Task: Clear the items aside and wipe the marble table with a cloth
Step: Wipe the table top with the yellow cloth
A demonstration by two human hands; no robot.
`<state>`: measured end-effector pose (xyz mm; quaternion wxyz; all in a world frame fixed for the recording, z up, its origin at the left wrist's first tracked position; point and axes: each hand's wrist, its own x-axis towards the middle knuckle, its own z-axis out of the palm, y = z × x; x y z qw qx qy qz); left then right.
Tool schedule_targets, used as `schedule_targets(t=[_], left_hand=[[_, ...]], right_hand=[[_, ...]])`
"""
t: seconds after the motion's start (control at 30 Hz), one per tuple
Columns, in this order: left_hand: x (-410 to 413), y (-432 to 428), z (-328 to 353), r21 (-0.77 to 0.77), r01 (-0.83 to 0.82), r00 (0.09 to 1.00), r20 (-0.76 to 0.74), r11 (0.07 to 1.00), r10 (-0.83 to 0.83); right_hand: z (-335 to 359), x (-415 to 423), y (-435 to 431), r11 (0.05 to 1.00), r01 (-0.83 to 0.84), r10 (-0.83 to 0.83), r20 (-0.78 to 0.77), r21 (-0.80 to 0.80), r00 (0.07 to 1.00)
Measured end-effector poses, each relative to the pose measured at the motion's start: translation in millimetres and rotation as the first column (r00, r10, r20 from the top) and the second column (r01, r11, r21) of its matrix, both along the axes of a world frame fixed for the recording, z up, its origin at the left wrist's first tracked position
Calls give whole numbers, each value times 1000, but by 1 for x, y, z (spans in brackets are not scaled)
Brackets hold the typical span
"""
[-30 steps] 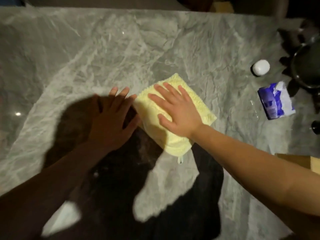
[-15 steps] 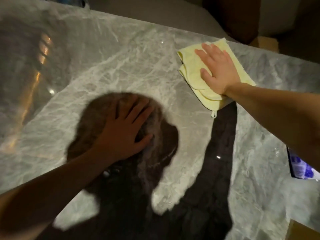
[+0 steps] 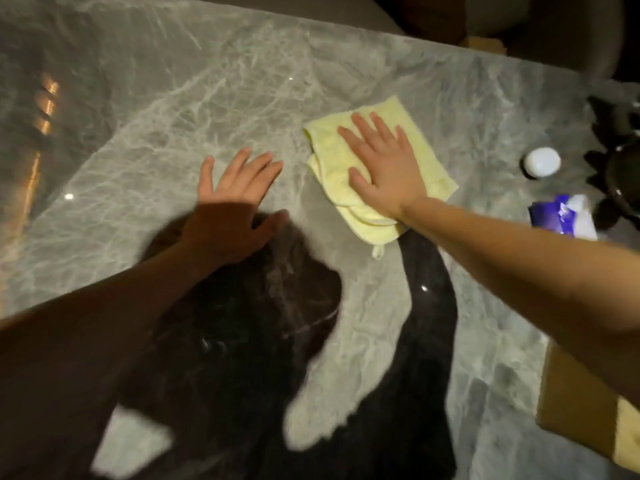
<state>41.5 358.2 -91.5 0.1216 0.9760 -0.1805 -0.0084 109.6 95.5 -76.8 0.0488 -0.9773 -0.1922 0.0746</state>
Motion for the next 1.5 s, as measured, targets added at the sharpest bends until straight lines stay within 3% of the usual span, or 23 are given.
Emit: schedule_targets(t=[0.23, 0.43, 0.6, 0.7, 0.93, 1.17, 1.5], left_hand=[[-16, -5, 0, 34, 44, 997, -67, 998, -41], [-72, -33, 5, 94, 390, 919, 16, 916, -393], [-69, -46, 10, 64, 420, 907, -52, 905, -417], [-50, -48, 8, 136, 469, 883, -44, 873, -467], [-34, -66, -7, 165, 411, 911, -33, 896, -412], [-34, -65, -4, 235, 422, 903, -20, 876, -430], [-33, -68, 4, 169, 406, 914, -103, 898, -393]], right_hand=[[-3, -154, 37, 948, 316, -315, -19, 41, 949], [1, -293, 45, 905, 425, -425, -81, -21, 901], [5, -392, 49, 803, 596, -595, -113, -34, 796], [7, -415, 49, 794, 605, -606, -126, -50, 785], [4, -405, 38, 744, 666, -667, -101, -52, 738], [-1, -325, -21, 650, 758, -760, -55, -56, 647], [-7, -123, -63, 784, 620, -620, -15, 14, 784]])
